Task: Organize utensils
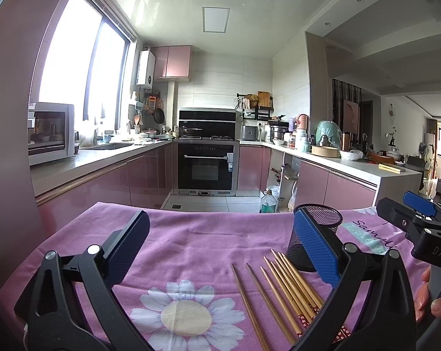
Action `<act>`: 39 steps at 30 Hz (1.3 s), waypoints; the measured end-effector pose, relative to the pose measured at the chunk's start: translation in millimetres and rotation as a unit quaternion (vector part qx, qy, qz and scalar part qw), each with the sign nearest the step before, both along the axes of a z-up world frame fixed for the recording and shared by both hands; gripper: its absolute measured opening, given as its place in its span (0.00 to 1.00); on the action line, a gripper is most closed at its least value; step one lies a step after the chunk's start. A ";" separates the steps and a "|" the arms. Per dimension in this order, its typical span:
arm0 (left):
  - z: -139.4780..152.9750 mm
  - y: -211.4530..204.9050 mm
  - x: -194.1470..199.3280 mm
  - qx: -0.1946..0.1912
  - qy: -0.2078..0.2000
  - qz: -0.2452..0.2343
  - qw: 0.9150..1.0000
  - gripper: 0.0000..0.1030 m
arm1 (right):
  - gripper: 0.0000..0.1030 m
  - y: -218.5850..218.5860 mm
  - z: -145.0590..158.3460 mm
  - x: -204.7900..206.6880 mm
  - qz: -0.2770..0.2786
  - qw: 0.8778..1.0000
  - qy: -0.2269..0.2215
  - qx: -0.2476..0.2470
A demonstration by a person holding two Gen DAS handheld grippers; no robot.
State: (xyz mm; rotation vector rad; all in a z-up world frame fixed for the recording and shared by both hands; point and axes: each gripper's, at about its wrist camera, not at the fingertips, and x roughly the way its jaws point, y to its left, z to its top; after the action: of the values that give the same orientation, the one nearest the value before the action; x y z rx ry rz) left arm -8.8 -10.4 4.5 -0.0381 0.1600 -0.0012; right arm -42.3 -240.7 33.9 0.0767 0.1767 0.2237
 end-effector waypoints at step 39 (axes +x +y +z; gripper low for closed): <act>-22.2 -2.9 29.9 0.030 0.111 -0.041 0.992 0.93 | 0.81 3.4 -36.7 37.0 0.083 0.983 0.162 -0.012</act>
State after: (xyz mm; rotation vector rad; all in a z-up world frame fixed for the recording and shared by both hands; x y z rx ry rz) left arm 21.1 -13.3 -17.7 0.0286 0.3847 -0.0745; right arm -5.3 -237.3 -2.8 0.0733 0.5119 0.3745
